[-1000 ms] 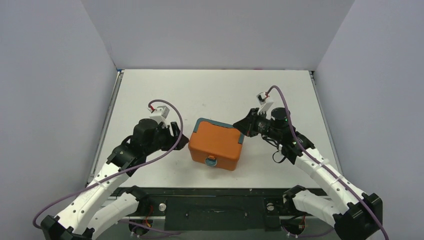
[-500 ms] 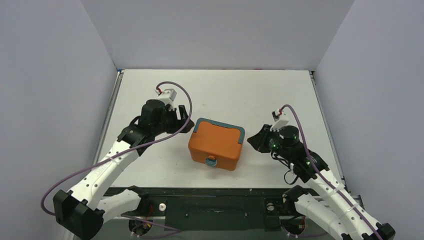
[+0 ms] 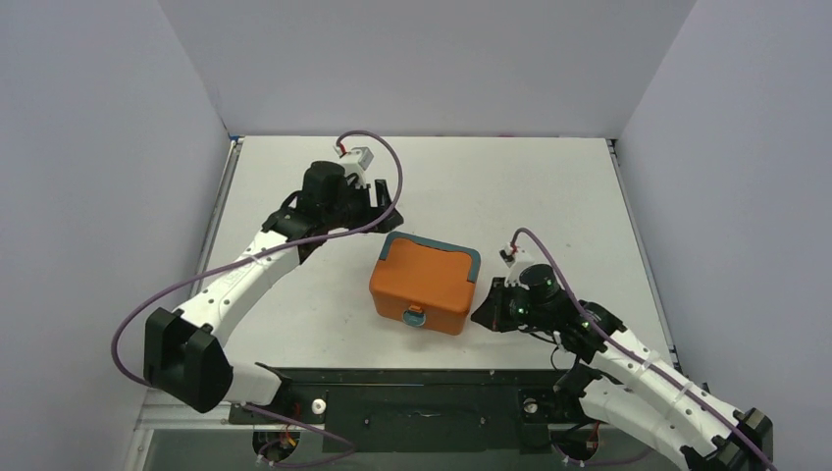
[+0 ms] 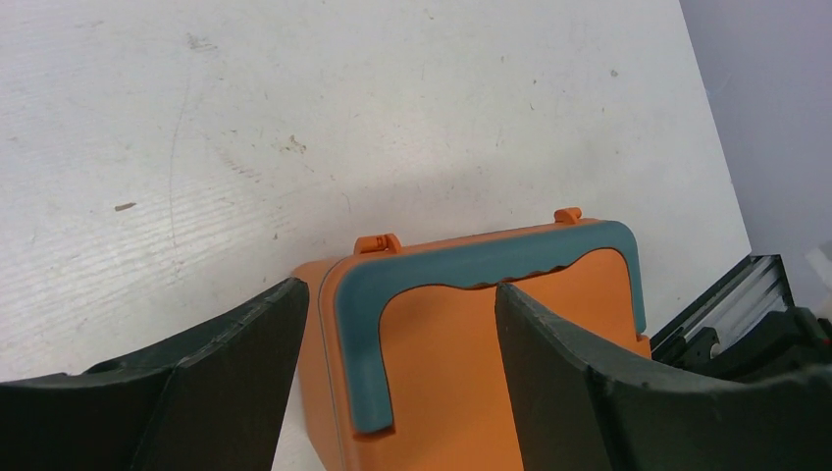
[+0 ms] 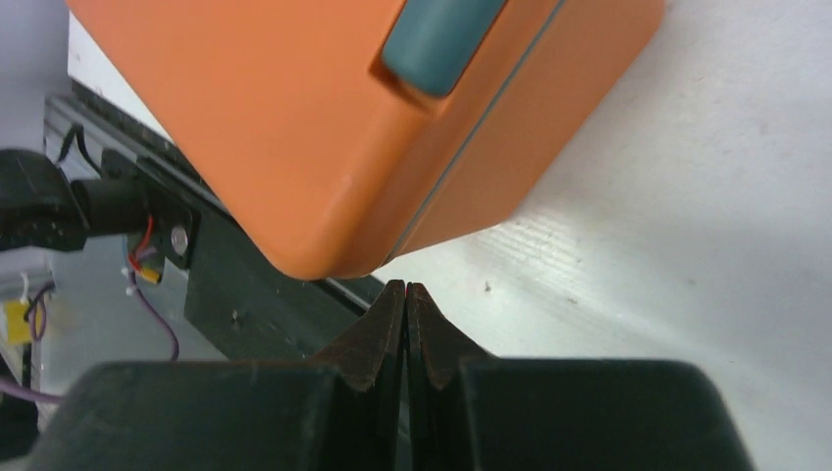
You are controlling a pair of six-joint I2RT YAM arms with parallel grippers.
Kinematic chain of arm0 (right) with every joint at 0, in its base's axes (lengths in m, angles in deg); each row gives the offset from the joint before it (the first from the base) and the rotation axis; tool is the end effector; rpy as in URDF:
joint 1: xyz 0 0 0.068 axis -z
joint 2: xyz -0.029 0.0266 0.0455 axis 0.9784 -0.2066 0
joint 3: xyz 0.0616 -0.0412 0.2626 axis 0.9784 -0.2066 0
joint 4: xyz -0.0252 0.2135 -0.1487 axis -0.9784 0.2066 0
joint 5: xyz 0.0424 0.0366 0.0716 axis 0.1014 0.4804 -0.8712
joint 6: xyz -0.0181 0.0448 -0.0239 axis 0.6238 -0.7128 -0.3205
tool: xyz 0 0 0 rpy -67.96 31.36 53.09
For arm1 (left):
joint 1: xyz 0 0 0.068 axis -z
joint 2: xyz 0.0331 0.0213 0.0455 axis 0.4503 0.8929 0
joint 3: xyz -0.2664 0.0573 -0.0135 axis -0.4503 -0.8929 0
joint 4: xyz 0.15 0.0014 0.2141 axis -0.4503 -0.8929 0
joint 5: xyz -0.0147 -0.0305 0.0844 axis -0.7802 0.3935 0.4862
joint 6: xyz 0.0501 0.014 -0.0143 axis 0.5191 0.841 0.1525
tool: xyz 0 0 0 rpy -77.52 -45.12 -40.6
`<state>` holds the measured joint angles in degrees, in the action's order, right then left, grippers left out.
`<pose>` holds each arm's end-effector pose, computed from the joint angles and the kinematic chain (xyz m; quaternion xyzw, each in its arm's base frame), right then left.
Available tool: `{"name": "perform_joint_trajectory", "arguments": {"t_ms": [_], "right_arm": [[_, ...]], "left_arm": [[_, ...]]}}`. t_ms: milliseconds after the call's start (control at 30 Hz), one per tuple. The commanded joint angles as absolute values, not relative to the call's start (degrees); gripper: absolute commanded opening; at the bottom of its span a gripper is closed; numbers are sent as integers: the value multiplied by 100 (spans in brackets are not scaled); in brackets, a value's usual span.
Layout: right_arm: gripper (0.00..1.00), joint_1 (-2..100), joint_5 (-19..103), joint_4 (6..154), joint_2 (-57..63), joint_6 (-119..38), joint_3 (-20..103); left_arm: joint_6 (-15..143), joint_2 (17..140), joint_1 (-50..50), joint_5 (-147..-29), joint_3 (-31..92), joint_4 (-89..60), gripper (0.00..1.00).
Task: Organize the medicine kit
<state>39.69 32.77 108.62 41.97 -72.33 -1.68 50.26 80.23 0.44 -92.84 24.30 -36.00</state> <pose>0.1188 0.1069 0.2407 -0.0588 0.8932 0.3673 0.2528 0.2696 -0.1474 0.3245 0.0717 0.8637 -0.3030 0.3963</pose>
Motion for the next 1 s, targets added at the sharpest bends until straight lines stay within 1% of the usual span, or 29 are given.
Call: {"name": "perform_joint_trajectory", "arguments": {"t_ms": [0,200,333,567,767,967], "right_arm": [[0,3470,3130,10684,3953,-7395,-276],[0,2659,3439,10128,3511,-7803,-367],[0,2464,3764,9538,3367,-8206,-480],[0,2411,4584,9264,3139,-8648,-489],[0,2445,5198,9293,3002,-8787,-371],[0,2809,5294,9308,2890,-8726,-315]], "left_arm": [[5233,8460,6,-9741,2909,-3178,68],[5252,8971,-4,-10098,3161,-3026,68],[5238,9261,1,-10219,3269,-3067,68],[5236,9483,4,-10293,3190,-3304,63],[5209,9266,4,-10365,2679,-3224,60],[5214,9036,4,-10404,2363,-3258,59]]}}
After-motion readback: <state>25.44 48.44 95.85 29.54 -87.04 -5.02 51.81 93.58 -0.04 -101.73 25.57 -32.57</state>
